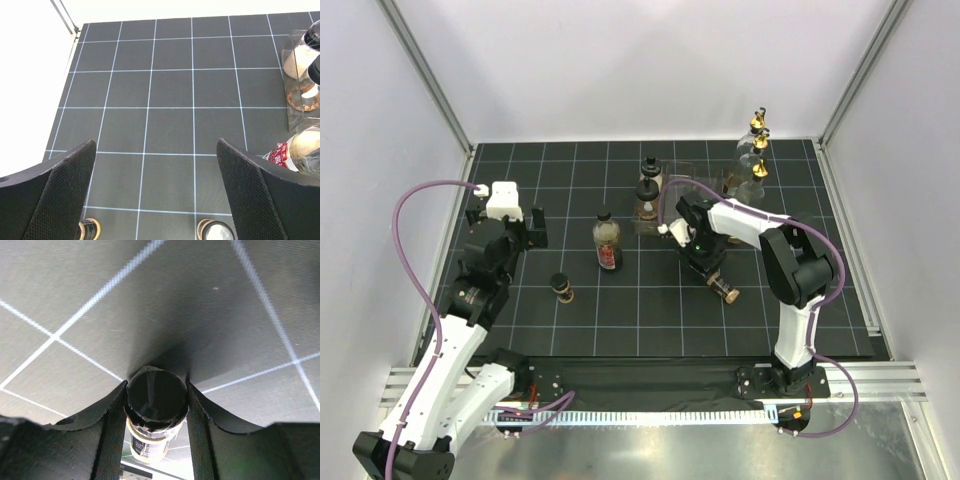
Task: Organize the condiment bottles
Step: Pick up the bottle from the center of the board.
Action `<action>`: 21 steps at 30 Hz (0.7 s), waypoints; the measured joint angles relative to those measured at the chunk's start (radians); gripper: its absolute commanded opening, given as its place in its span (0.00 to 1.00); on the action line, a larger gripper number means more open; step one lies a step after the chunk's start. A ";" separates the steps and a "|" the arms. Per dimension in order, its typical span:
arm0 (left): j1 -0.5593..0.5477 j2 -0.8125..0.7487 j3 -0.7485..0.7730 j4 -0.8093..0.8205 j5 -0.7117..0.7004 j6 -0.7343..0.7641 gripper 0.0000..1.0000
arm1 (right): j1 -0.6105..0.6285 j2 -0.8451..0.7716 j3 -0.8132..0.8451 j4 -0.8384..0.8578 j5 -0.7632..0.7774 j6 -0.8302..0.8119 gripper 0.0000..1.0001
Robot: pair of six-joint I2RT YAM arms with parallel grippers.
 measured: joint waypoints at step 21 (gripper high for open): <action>0.000 0.000 -0.009 0.002 0.000 0.000 1.00 | 0.000 -0.289 0.207 -0.086 -0.276 -0.111 0.04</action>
